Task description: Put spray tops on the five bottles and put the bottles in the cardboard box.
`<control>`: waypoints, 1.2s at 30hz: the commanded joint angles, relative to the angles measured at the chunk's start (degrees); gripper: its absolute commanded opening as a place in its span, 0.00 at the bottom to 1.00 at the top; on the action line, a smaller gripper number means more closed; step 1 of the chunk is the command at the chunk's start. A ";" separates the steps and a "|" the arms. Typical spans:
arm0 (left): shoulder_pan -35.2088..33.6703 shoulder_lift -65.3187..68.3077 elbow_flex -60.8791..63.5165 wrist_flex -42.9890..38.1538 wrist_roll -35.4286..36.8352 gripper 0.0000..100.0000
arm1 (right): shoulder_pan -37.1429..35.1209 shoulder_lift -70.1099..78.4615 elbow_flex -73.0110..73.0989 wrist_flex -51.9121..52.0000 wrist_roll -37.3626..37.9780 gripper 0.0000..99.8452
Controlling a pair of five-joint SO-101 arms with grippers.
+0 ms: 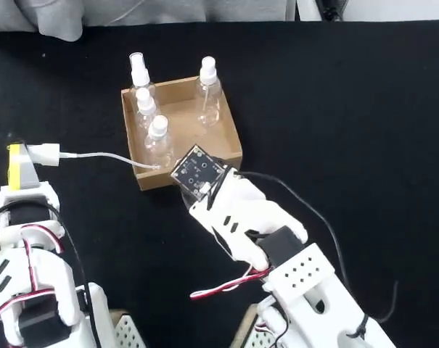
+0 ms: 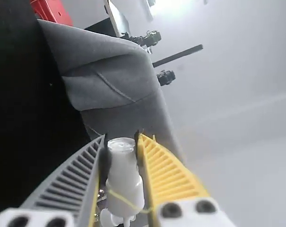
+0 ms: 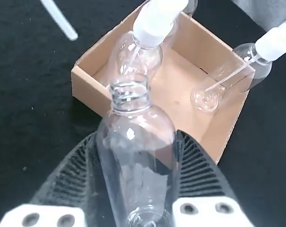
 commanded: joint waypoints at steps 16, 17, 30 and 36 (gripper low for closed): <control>2.95 -0.26 3.47 -1.58 0.09 0.03 | -1.32 -2.59 0.40 -1.85 6.86 0.09; 2.95 -0.26 3.91 -1.58 0.09 0.03 | -1.32 -2.59 0.40 -1.85 6.86 0.09; 3.03 -0.26 4.44 -1.58 0.09 0.03 | -4.48 -2.59 0.57 -1.58 9.32 0.09; 3.03 -0.26 4.44 -1.14 0.09 0.03 | -4.40 -2.59 0.57 -1.67 9.23 0.09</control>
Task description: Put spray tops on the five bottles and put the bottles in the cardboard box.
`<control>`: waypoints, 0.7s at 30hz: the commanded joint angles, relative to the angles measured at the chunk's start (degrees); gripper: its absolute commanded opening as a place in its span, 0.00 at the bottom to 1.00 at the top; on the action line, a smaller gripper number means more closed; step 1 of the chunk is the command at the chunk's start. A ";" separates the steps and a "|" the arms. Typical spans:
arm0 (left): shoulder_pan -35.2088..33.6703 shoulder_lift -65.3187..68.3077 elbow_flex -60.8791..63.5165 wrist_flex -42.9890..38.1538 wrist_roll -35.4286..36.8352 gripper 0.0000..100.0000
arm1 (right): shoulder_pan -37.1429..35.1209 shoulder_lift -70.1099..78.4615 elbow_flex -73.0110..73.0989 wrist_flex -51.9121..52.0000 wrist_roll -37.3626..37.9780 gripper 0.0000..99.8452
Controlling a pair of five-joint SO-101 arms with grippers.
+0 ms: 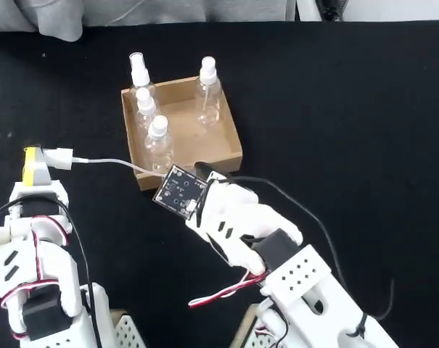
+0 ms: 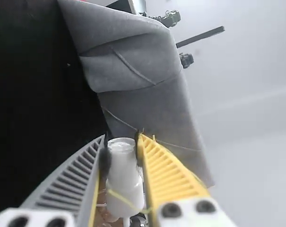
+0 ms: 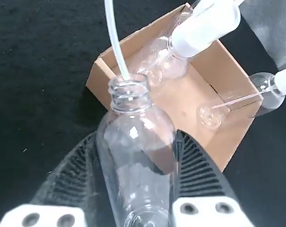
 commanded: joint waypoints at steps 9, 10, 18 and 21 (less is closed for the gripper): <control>4.09 -0.26 1.10 -1.32 -0.70 0.03 | -1.41 -2.59 -0.22 -1.67 0.79 0.09; 4.09 -0.26 1.10 -1.32 -1.23 0.03 | -1.41 -2.59 -0.22 -1.67 0.79 0.09; 7.52 -0.26 1.89 -0.97 -1.58 0.03 | -1.41 -2.59 0.48 -1.85 0.79 0.09; 9.10 -0.18 2.51 -1.32 -2.29 0.03 | -1.41 -2.59 0.57 -1.85 0.79 0.09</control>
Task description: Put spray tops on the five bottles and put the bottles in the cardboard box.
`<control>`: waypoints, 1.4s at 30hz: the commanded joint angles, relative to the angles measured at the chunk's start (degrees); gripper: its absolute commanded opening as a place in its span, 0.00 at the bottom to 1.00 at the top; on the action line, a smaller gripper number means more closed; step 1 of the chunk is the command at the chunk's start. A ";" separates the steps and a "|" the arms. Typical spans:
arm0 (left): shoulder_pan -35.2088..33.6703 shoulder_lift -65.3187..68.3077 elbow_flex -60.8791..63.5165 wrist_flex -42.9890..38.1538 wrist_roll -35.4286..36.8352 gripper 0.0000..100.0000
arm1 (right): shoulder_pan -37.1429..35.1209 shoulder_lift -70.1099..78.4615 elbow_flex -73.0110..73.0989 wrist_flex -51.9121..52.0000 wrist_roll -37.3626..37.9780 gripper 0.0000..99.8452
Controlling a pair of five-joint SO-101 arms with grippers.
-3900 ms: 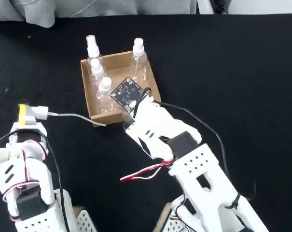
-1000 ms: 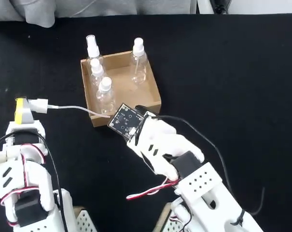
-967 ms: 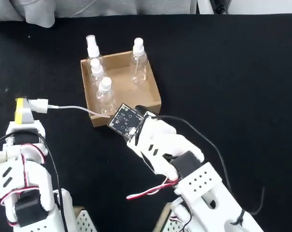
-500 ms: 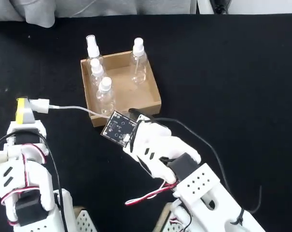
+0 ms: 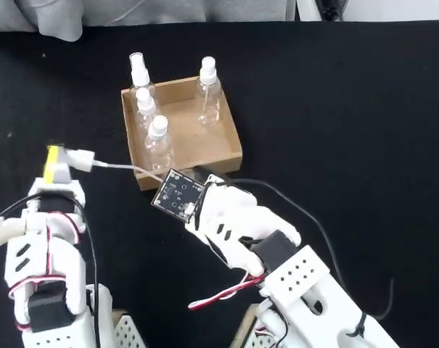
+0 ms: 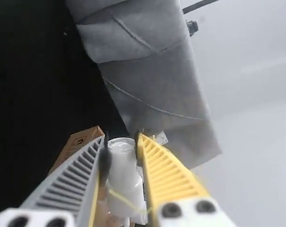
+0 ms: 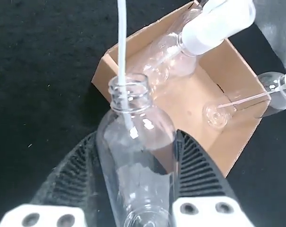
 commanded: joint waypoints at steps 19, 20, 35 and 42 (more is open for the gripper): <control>7.16 -0.18 0.48 -0.97 -3.08 0.03 | -0.70 -2.59 -0.40 -1.85 0.26 0.09; 7.78 -0.18 0.48 -0.97 -3.08 0.03 | -0.70 -2.59 -0.40 -1.85 -0.53 0.09; 15.87 -0.09 1.71 -1.14 -5.36 0.03 | -0.79 -2.59 -0.48 -1.85 -2.29 0.09; 18.51 -0.09 1.80 -1.14 -5.45 0.03 | -0.79 -2.59 -0.40 -1.85 -2.29 0.09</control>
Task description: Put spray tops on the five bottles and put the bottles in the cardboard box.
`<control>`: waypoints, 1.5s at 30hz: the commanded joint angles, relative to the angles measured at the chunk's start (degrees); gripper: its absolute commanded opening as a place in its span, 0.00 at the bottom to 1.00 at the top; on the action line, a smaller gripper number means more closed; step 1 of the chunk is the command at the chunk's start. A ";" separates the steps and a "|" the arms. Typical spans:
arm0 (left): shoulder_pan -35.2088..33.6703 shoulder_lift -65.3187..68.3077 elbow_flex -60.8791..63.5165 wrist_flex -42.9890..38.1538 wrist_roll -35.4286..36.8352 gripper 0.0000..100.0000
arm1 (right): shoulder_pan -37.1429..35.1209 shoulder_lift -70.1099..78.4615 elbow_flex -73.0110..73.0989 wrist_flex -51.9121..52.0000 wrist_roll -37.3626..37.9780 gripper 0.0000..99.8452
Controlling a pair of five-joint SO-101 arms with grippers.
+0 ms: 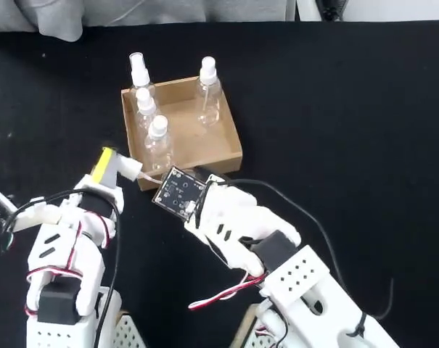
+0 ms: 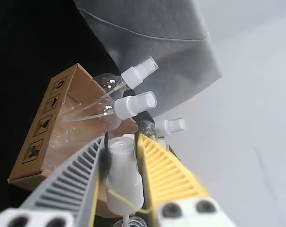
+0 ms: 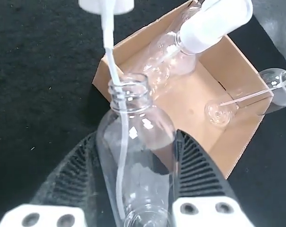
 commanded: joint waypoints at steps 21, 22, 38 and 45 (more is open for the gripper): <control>6.55 -0.62 0.66 -1.41 -0.79 0.03 | -0.79 -2.59 -0.40 -1.85 -0.53 0.09; 6.55 -0.62 0.66 -1.41 -0.79 0.03 | -0.79 -2.59 -0.40 -1.85 -0.53 0.09; 8.92 -0.70 0.66 -1.14 -3.78 0.03 | -0.44 -2.59 -0.48 -1.85 -0.53 0.09; 9.10 -0.70 0.66 -0.97 -6.68 0.03 | -0.62 -2.59 -0.48 -1.85 -0.53 0.09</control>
